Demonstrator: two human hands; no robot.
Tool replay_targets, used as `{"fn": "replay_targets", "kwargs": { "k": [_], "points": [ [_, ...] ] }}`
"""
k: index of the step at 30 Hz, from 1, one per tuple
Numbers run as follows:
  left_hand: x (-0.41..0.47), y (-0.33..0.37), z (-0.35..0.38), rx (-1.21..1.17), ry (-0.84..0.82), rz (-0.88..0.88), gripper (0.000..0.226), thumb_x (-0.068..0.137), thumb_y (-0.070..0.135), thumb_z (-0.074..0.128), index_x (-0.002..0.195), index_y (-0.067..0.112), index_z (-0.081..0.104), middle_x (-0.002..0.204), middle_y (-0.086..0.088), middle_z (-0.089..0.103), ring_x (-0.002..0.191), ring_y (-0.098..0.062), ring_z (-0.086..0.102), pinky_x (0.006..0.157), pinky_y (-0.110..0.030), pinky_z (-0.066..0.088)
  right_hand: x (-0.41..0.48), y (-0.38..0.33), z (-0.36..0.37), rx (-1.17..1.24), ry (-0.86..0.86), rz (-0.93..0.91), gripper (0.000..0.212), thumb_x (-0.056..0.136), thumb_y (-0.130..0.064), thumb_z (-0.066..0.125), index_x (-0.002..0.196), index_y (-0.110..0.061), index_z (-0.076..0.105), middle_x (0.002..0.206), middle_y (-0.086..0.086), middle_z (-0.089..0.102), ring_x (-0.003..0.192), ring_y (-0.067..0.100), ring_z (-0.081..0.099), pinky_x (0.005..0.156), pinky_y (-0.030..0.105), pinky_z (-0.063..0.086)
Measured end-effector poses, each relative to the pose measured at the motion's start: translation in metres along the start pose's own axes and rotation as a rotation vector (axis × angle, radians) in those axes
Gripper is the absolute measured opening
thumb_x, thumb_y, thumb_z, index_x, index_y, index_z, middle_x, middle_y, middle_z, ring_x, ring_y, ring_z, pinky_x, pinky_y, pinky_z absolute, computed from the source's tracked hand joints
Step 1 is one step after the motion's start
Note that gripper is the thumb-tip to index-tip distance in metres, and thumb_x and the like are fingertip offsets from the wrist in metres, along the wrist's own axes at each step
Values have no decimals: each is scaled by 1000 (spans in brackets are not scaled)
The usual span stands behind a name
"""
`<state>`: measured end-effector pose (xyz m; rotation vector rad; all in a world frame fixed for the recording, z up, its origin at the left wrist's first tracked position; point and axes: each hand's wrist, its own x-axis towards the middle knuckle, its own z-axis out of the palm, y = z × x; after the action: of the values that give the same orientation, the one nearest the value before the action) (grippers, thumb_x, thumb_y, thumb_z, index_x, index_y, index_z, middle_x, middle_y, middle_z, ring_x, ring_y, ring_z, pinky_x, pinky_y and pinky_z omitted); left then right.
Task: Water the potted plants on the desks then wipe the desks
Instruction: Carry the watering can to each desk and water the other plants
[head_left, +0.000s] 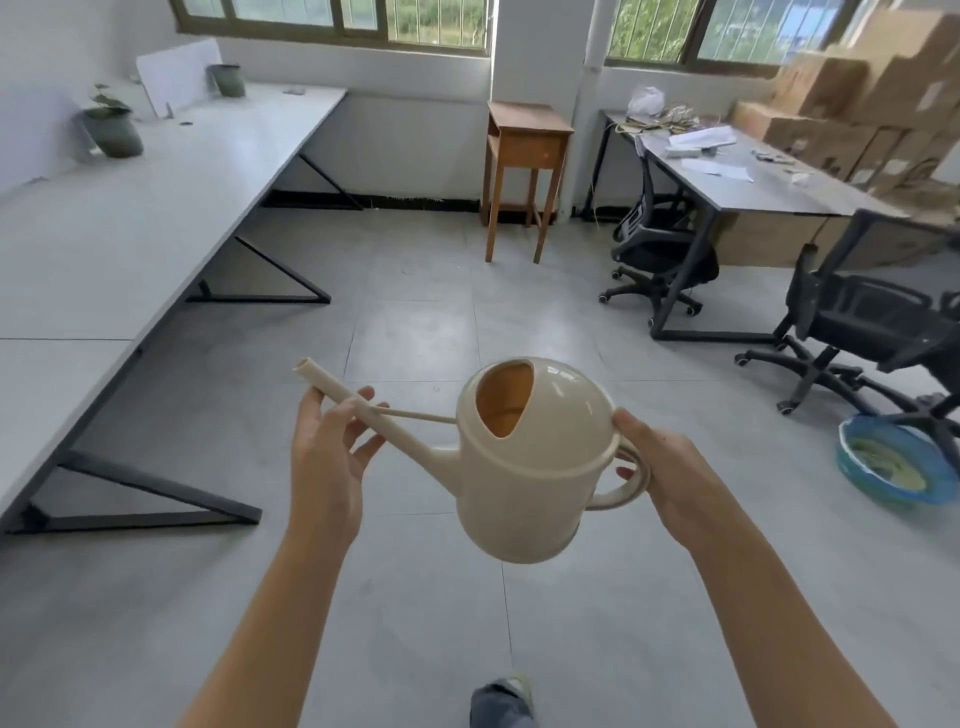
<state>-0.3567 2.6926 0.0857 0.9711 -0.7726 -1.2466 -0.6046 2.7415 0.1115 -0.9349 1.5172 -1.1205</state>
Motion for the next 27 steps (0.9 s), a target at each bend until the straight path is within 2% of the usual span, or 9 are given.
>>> {"fn": "replay_targets", "kwargs": {
  "k": [4, 12, 16, 21, 23, 25, 27],
  "points": [
    [46, -18, 51, -22, 36, 3, 46, 94, 9, 38, 140, 8, 32, 98, -6, 58, 91, -22, 60, 89, -42, 48, 67, -18, -33, -16, -29, -6, 26, 89, -32, 51, 77, -18, 69, 90, -11, 68, 94, 5, 59, 96, 34, 37],
    [141, -52, 134, -2, 74, 9, 46, 93, 10, 38, 139, 5, 33, 101, -8, 58, 87, -18, 61, 87, -38, 50, 199, -51, -84, -2, -81, -14, 26, 87, -33, 51, 73, -18, 67, 86, -10, 67, 91, 5, 59, 92, 33, 35],
    [201, -73, 164, -18, 80, 10, 45, 94, 8, 36, 139, 7, 32, 101, -7, 59, 92, -22, 61, 88, -39, 50, 273, -56, -95, 20, -89, -6, 27, 88, -31, 52, 77, -11, 66, 89, -7, 66, 92, 5, 58, 93, 33, 36],
    [294, -95, 199, -44, 98, 12, 46, 94, 9, 38, 139, 8, 32, 97, -5, 59, 93, -23, 61, 87, -39, 50, 373, -78, -98, 15, -113, -18, 51, 85, -34, 52, 103, 14, 61, 94, 1, 67, 97, 10, 59, 94, 34, 36],
    [334, -101, 215, -47, 94, -3, 47, 94, 9, 38, 140, 8, 32, 99, -6, 58, 92, -22, 61, 86, -39, 50, 411, -91, -99, 11, -97, -15, 55, 83, -36, 58, 102, 16, 59, 91, 1, 67, 94, 10, 60, 96, 34, 37],
    [372, -108, 231, -63, 102, -16, 46, 94, 9, 38, 140, 9, 32, 102, -8, 59, 92, -22, 62, 85, -39, 50, 446, -106, -100, 12, -82, -7, 65, 68, -49, 67, 94, 11, 63, 87, -3, 69, 93, 9, 61, 95, 34, 39],
    [411, -113, 250, -62, 102, -26, 45, 95, 8, 37, 139, 11, 33, 106, -10, 58, 92, -22, 62, 85, -38, 50, 484, -117, -101, 17, -48, -9, 77, 52, -61, 68, 91, 6, 64, 88, -2, 69, 94, 11, 61, 94, 34, 40]
  ]
}}
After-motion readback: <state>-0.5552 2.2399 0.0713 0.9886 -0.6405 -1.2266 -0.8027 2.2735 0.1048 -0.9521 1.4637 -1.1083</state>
